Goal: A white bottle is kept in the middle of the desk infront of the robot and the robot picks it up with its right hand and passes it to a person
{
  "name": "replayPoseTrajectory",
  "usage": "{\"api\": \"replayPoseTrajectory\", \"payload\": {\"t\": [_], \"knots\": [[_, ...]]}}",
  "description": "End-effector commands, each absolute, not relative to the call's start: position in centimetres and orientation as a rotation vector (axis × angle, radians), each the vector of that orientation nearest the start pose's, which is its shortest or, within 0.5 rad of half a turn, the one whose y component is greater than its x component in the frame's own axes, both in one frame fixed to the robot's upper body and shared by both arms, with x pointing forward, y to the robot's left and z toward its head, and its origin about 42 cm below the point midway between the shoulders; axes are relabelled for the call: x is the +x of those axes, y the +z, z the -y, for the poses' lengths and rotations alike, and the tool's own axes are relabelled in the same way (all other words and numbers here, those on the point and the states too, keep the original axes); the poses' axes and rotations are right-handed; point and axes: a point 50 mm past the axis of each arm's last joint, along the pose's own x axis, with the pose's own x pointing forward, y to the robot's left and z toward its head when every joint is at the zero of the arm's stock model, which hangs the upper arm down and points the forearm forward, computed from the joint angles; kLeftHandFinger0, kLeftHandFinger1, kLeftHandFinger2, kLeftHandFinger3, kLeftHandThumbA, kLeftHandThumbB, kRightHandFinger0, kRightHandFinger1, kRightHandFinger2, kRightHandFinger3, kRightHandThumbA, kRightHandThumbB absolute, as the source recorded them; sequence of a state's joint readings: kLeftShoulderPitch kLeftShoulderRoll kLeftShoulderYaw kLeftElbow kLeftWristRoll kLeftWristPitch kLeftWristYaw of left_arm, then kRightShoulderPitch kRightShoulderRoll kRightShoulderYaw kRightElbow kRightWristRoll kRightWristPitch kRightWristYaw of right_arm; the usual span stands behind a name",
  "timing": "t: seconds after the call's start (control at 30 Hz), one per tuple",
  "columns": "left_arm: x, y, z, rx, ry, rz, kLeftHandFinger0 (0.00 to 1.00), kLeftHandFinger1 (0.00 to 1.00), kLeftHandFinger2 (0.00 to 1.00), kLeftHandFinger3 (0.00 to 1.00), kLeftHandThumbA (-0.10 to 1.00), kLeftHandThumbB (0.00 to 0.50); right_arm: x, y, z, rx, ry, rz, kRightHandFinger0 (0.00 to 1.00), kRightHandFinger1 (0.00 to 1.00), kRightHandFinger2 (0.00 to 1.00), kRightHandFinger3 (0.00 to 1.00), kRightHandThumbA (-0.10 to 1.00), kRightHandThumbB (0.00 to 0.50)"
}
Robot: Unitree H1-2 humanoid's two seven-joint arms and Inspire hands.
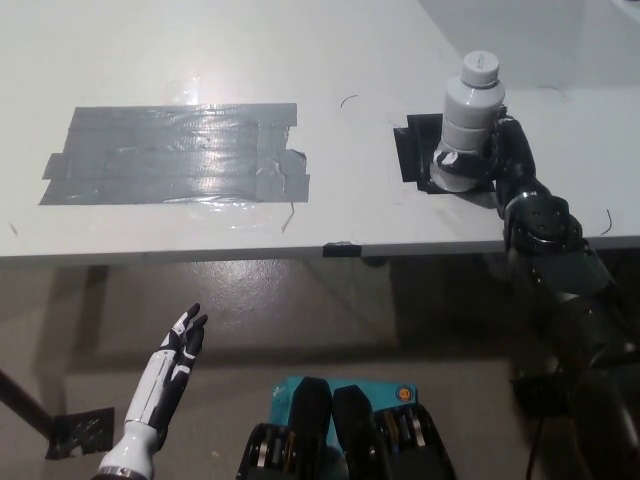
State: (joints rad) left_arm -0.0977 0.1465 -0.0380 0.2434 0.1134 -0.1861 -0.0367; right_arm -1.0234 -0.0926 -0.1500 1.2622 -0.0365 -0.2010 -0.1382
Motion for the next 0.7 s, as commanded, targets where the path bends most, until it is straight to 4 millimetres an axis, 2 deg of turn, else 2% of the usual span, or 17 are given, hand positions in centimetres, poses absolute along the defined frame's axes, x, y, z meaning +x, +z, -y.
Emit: {"api": "replayPoseTrajectory", "payload": {"t": [0.0, 0.03, 0.07, 0.17, 0.23, 0.3, 0.47, 0.6, 0.67], "knots": [[32.1, 9.0, -24.6, 0.278, -0.106, 0.115, 1.0, 1.0, 1.0, 1.0, 0.97, 0.0, 56.8, 24.9, 18.2, -0.067, -0.185, 0.122, 0.0, 0.2, 0.43, 0.29, -0.09, 0.225], [32.1, 9.0, -24.6, 0.279, -0.106, 0.116, 1.0, 1.0, 1.0, 1.0, 0.97, 0.0, 56.8, 24.9, 18.1, -0.086, -0.194, 0.12, 0.0, 0.25, 0.53, 0.39, -0.1, 0.196], [32.0, 9.0, -24.5, 0.279, -0.105, 0.112, 1.0, 1.0, 1.0, 1.0, 0.98, 0.008, 56.6, 24.4, 18.3, -0.096, -0.187, 0.115, 0.03, 0.34, 0.68, 0.55, -0.1, 0.186], [31.9, 9.0, -24.6, 0.272, -0.104, 0.108, 1.0, 1.0, 1.0, 1.0, 0.98, 0.018, 56.3, 23.5, 18.4, -0.105, -0.184, 0.104, 0.05, 0.43, 0.78, 0.71, -0.1, 0.178], [31.9, 9.0, -24.6, 0.267, -0.103, 0.106, 1.0, 1.0, 1.0, 1.0, 0.98, 0.021, 56.0, 22.8, 18.7, -0.12, -0.181, 0.103, 0.05, 0.44, 0.76, 0.72, -0.1, 0.187], [32.0, 9.0, -24.7, 0.265, -0.103, 0.112, 1.0, 1.0, 1.0, 1.0, 0.96, 0.001, 56.0, 22.6, 18.9, -0.118, -0.182, 0.103, 0.05, 0.45, 0.77, 0.74, -0.1, 0.189], [32.1, 9.1, -24.7, 0.276, -0.103, 0.116, 1.0, 1.0, 1.0, 1.0, 0.98, 0.0, 56.2, 23.2, 18.8, -0.113, -0.178, 0.114, 0.05, 0.46, 0.78, 0.75, -0.1, 0.189], [32.2, 9.1, -24.7, 0.27, -0.106, 0.116, 1.0, 1.0, 1.0, 1.0, 0.98, 0.0, 56.2, 23.8, 18.4, -0.135, -0.172, 0.138, 0.08, 0.49, 0.82, 0.81, -0.1, 0.18], [32.2, 9.2, -24.7, 0.272, -0.103, 0.115, 1.0, 1.0, 1.0, 1.0, 0.97, 0.0, 56.3, 24.5, 17.5, -0.148, -0.153, 0.163, 0.05, 0.46, 0.82, 0.84, -0.1, 0.172]]}}
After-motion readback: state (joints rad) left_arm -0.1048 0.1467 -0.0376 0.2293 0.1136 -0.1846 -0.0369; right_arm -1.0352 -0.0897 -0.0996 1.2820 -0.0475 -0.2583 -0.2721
